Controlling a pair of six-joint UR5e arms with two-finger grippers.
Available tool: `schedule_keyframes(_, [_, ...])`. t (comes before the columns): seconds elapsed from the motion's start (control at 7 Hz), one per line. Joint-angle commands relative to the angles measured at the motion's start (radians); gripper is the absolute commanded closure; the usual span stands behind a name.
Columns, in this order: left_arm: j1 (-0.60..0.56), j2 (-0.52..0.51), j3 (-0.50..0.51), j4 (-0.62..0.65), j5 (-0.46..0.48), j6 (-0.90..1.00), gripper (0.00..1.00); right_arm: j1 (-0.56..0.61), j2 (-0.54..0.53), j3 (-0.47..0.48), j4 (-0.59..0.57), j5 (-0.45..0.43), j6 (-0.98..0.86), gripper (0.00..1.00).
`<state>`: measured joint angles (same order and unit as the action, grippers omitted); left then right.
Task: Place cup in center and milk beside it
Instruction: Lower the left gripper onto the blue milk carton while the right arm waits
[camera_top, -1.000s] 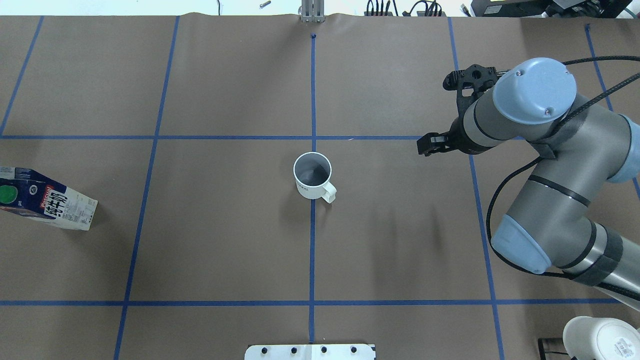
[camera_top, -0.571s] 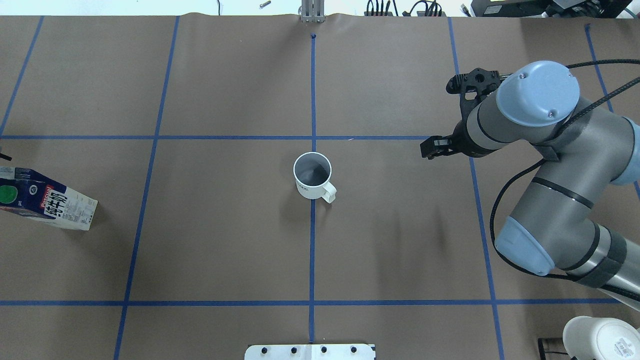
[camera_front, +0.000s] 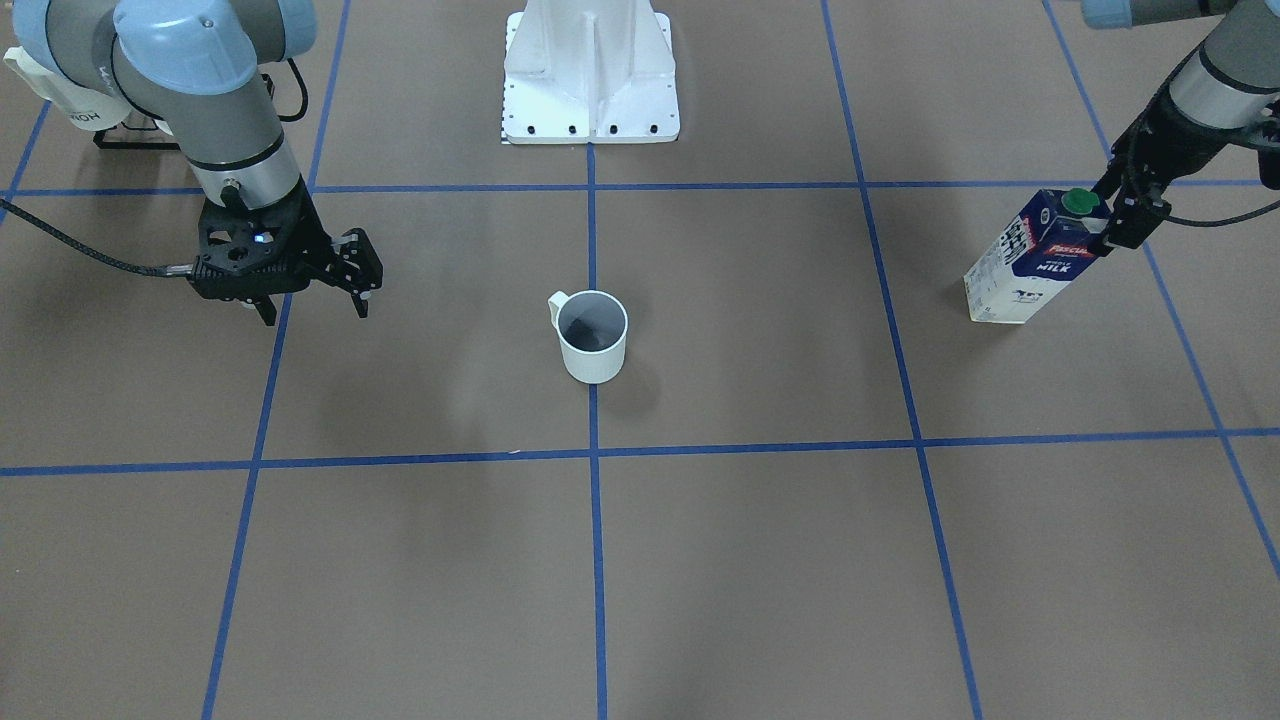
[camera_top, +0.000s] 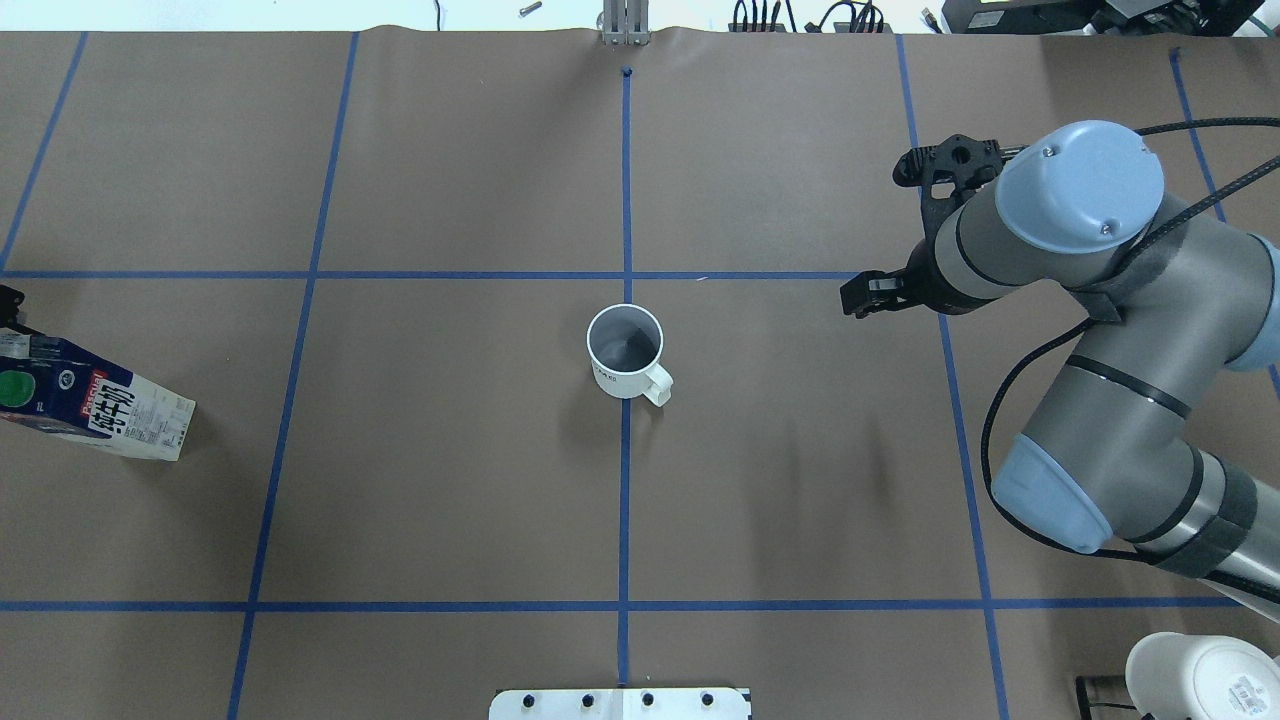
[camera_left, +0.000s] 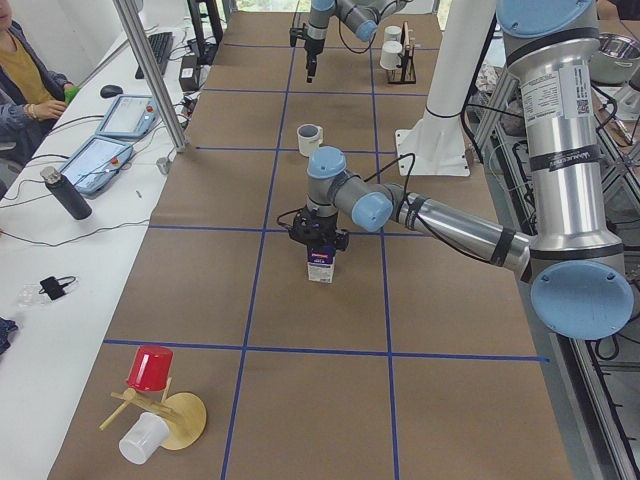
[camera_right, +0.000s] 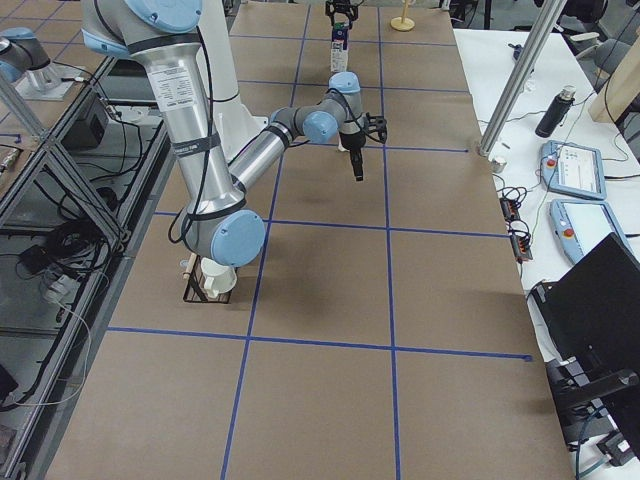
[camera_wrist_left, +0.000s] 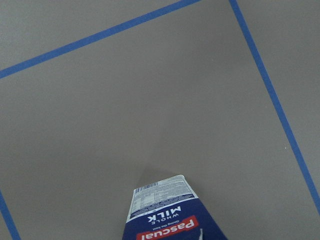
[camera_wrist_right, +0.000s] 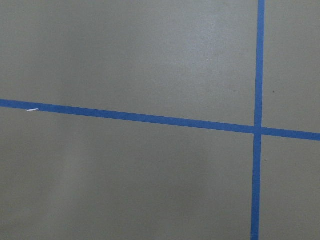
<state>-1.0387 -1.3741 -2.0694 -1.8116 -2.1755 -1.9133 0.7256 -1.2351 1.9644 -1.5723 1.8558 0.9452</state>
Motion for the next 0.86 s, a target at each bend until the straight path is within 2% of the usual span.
schedule_keyframes(0.0, [0.025,0.000,-0.005,0.000,0.000,-0.047,0.20,0.000,0.000,-0.001,0.000,-0.001,0.001,0.00])
schedule_keyframes(0.14, [0.028,0.000,-0.009,0.002,0.000,-0.058,0.47,0.000,0.000,-0.002,0.000,-0.001,0.001,0.00])
schedule_keyframes(0.29, [0.028,-0.003,-0.009,0.002,0.000,-0.056,0.79,0.000,0.000,-0.002,0.000,-0.003,0.001,0.00])
schedule_keyframes(0.43, [0.025,-0.011,-0.011,0.005,-0.001,-0.056,0.98,0.000,0.000,-0.001,0.000,-0.004,0.001,0.00])
schedule_keyframes(0.71, [0.014,-0.031,-0.053,0.015,-0.030,-0.050,1.00,0.000,-0.001,-0.001,0.000,-0.004,0.004,0.00])
